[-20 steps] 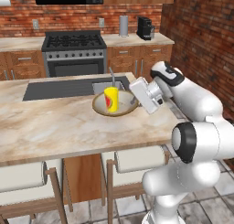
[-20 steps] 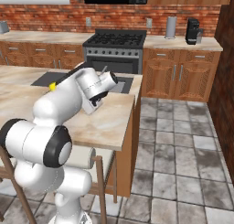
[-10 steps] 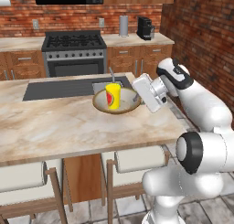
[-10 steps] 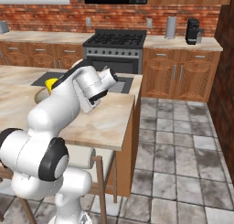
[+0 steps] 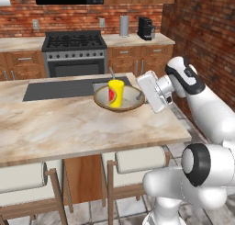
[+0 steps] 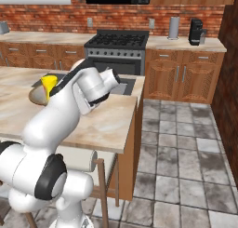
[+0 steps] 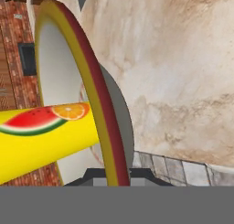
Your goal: Place the cup inside the bowl on the dining table and move the bowl to any counter.
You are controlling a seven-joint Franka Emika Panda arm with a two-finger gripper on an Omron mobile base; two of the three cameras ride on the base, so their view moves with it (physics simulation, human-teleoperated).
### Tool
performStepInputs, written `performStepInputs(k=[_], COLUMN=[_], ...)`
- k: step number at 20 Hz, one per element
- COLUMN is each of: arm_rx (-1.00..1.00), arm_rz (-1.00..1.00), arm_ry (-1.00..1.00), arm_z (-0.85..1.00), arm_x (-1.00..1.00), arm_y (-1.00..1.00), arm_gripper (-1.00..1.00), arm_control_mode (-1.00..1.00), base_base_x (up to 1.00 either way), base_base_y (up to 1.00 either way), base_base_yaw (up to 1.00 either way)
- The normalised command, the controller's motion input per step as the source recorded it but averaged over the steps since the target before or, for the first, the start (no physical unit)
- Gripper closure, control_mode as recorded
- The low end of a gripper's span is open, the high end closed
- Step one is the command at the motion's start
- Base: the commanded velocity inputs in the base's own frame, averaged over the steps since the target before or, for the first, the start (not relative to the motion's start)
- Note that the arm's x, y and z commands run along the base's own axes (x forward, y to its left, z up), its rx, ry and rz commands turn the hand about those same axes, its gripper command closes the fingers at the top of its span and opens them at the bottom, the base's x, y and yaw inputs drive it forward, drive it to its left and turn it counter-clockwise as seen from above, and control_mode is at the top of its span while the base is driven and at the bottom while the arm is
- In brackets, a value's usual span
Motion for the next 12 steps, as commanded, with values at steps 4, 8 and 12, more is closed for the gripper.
performStepInputs(k=[4,8,12], arm_rx=[0.0,0.0,0.0], arm_rz=[0.0,0.0,0.0], arm_ry=[0.08,0.09,0.08], arm_z=[0.14,0.14,0.14], arm_x=[-0.41,-0.41,-0.39], arm_y=[0.0,0.0,0.0], arm_gripper=[1.0,1.0,1.0], arm_control_mode=[-1.0,-1.0,-1.0], base_base_x=[0.0,0.0,0.0], base_base_y=[0.0,0.0,0.0], base_base_yaw=[0.0,0.0,0.0])
